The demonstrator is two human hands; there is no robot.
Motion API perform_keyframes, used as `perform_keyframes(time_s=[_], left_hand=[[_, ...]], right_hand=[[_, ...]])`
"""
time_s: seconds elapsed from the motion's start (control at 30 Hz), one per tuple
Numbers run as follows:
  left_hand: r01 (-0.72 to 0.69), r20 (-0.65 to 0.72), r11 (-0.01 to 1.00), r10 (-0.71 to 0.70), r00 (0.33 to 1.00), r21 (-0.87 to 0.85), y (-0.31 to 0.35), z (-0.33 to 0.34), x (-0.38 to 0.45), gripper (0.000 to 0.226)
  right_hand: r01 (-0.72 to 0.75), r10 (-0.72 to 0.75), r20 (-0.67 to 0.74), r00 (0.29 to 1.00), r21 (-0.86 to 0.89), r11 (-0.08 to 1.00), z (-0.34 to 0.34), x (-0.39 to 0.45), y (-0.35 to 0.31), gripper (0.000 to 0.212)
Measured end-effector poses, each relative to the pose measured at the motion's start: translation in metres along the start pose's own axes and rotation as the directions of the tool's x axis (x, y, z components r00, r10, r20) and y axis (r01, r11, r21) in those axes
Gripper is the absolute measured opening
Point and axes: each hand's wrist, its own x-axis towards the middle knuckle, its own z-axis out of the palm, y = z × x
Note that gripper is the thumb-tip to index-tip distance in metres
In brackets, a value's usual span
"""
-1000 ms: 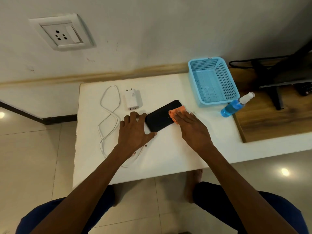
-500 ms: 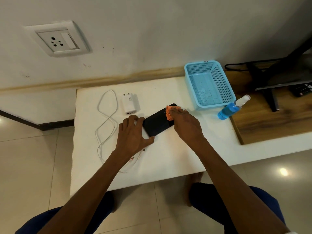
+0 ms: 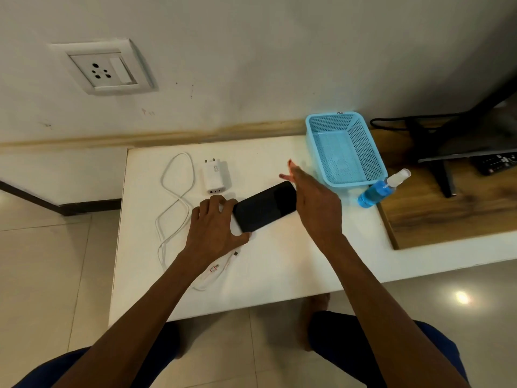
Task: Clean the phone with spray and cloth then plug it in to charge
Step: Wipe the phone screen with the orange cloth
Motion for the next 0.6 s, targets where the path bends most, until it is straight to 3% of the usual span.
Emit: perform_keyframes(time_s=[0.13, 0.2, 0.4, 0.6], left_hand=[[0.0, 0.004, 1.0, 0.0, 1.0, -0.011, 0.0, -0.001, 0.0, 0.081], [0.0, 0.01, 1.0, 0.0, 1.0, -0.002, 0.0, -0.001, 0.0, 0.082], [-0.017, 0.008, 1.0, 0.017, 1.0, 0.017, -0.002, 0.0, -0.001, 0.086], [-0.001, 0.025, 0.999, 0.002, 1.0, -0.036, 0.0, -0.001, 0.0, 0.084]], right_hand=[[0.029, -0.005, 0.346, 0.938, -0.063, 0.998, 0.019, -0.019, 0.004, 0.039], [0.046, 0.0, 0.422, 0.906, -0.098, 0.994, 0.026, -0.028, 0.008, 0.045], [0.184, -0.164, 0.219, 0.962, -0.072, 0.98, 0.021, -0.04, 0.007, 0.057], [0.126, -0.081, 0.267, 0.96, -0.154, 0.98, 0.027, -0.045, 0.008, 0.055]])
